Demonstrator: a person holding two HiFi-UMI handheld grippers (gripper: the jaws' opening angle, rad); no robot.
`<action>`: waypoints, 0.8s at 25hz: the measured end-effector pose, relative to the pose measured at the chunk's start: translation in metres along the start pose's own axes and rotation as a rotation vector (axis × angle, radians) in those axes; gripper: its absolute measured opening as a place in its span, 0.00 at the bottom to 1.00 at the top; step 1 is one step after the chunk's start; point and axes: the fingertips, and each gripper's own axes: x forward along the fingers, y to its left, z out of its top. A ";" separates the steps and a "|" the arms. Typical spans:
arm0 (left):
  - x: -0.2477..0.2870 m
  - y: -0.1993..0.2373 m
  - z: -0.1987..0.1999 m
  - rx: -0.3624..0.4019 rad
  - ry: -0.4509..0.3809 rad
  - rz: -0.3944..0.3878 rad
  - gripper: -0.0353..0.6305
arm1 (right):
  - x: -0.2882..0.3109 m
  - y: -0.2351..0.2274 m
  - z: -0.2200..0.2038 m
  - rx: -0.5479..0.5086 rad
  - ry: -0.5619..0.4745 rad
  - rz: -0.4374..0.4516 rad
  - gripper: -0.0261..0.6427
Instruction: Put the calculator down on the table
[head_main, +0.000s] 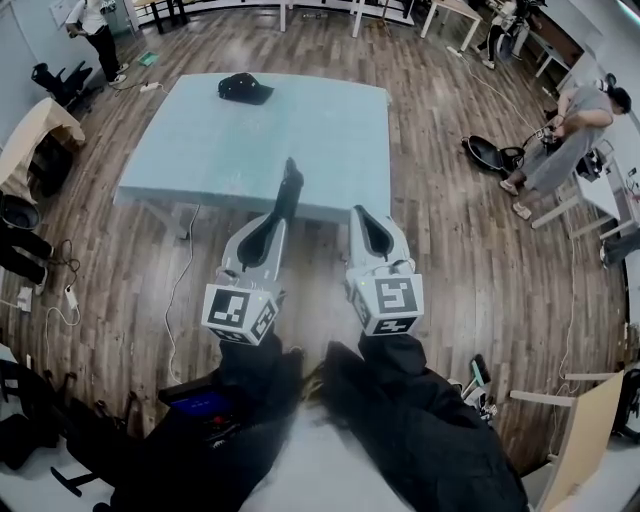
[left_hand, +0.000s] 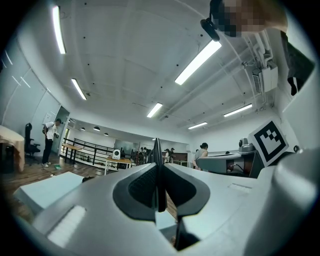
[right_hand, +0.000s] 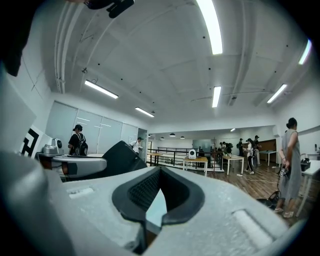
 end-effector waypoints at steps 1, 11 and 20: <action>0.000 0.002 -0.003 0.000 0.006 -0.004 0.12 | 0.001 0.001 -0.003 0.003 0.007 -0.007 0.04; 0.003 0.015 -0.022 -0.019 0.047 -0.053 0.12 | 0.011 0.008 -0.023 0.025 0.024 -0.039 0.04; 0.034 0.026 -0.042 -0.026 0.080 -0.051 0.12 | 0.040 -0.011 -0.036 0.048 0.021 -0.019 0.04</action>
